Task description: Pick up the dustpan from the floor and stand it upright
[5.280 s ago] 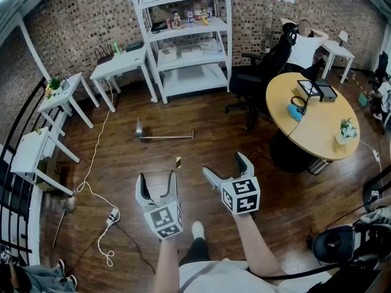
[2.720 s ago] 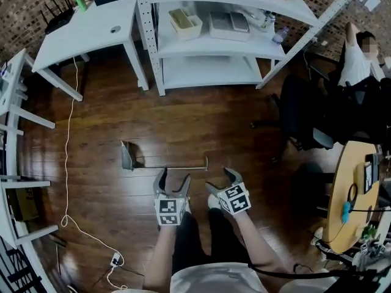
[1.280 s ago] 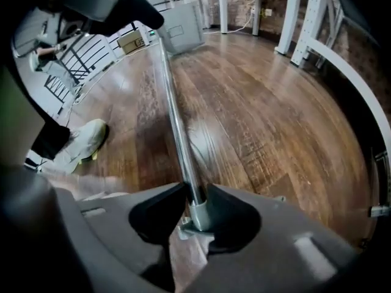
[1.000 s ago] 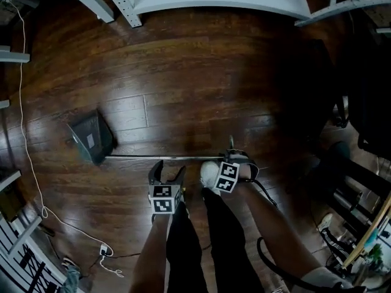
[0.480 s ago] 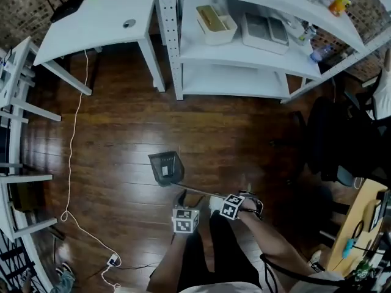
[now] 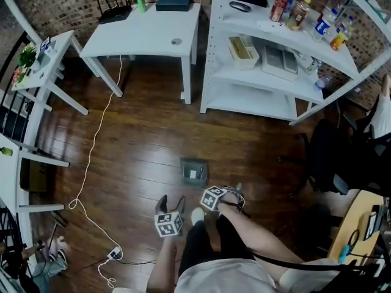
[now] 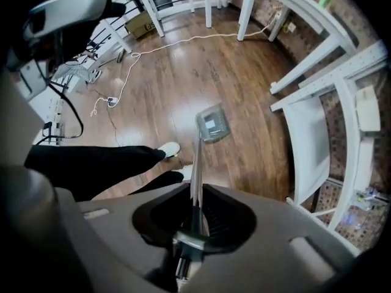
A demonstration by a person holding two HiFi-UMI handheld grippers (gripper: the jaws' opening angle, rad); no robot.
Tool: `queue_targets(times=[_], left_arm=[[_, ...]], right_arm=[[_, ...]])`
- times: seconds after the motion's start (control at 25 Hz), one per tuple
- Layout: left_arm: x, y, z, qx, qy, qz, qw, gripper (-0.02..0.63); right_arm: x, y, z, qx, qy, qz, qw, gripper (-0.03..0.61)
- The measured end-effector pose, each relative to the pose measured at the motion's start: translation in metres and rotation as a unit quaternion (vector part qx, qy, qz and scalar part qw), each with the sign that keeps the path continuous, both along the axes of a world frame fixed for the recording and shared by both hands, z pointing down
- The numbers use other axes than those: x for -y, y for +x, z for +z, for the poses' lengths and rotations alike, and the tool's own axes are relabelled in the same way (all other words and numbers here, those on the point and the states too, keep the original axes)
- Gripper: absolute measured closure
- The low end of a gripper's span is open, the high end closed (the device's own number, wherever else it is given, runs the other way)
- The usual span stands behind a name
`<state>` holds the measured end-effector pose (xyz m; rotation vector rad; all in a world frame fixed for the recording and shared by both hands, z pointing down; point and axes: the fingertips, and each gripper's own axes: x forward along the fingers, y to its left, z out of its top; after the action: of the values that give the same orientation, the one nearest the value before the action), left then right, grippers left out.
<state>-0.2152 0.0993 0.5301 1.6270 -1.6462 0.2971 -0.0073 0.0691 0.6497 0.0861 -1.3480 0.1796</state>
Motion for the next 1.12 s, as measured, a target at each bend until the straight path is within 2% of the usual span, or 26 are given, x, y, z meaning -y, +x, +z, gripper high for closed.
queue_targets(times=[0.08,0.16,0.2,0.24,0.32,0.36,0.44,0.56,0.64,0.76,0.84,0.96,1.0,1.04,1.12], left_arm=[[-0.020,-0.023,-0.006,0.004,0.004,-0.022,0.9997,0.242],[-0.036,-0.042,-0.013,0.008,0.011,-0.037,0.9992,0.241],[-0.043,-0.049,-0.017,0.009,0.014,-0.043,0.9989,0.241],[-0.051,-0.055,-0.021,0.010,0.019,-0.048,0.9986,0.242],[-0.063,-0.063,-0.029,0.014,0.031,-0.053,0.9980,0.241],[-0.067,-0.064,-0.033,0.018,0.038,-0.050,0.9979,0.241],[-0.068,-0.057,-0.042,0.026,0.055,-0.032,0.9977,0.241],[-0.053,-0.027,-0.068,0.032,0.090,0.015,0.9953,0.241],[-0.044,-0.001,-0.094,0.041,0.118,0.049,0.9910,0.241],[-0.041,0.046,-0.141,0.056,0.165,0.088,0.9807,0.241],[-0.048,0.085,-0.176,0.066,0.203,0.107,0.9709,0.241],[-0.064,0.152,-0.228,0.091,0.256,0.154,0.9498,0.236],[-0.077,0.173,-0.241,0.106,0.265,0.174,0.9424,0.229],[-0.094,0.193,-0.253,0.118,0.271,0.187,0.9368,0.224],[-0.131,0.231,-0.276,0.118,0.287,0.184,0.9326,0.222]], right_arm=[[0.008,-0.043,-0.008,0.035,0.036,-0.014,0.999,0.500],[0.016,-0.087,-0.022,0.089,0.078,-0.030,0.992,0.406],[0.019,-0.107,-0.033,0.117,0.106,-0.045,0.986,0.379],[0.020,-0.125,-0.048,0.146,0.136,-0.064,0.978,0.379],[0.014,-0.158,-0.085,0.217,0.189,-0.092,0.953,0.379],[0.008,-0.170,-0.107,0.259,0.207,-0.089,0.939,0.379],[-0.005,-0.176,-0.152,0.336,0.226,-0.039,0.914,0.379],[-0.019,-0.139,-0.207,0.425,0.217,0.110,0.872,0.379],[-0.026,-0.100,-0.241,0.468,0.215,0.204,0.833,0.379],[-0.041,-0.029,-0.286,0.513,0.251,0.288,0.769,0.378],[-0.055,0.021,-0.319,0.542,0.293,0.316,0.721,0.379],[-0.086,0.087,-0.373,0.589,0.354,0.311,0.656,0.378],[-0.104,0.108,-0.388,0.600,0.374,0.304,0.639,0.367],[-0.125,0.132,-0.399,0.605,0.393,0.301,0.624,0.322],[-0.164,0.188,-0.408,0.599,0.411,0.323,0.607,0.254]])
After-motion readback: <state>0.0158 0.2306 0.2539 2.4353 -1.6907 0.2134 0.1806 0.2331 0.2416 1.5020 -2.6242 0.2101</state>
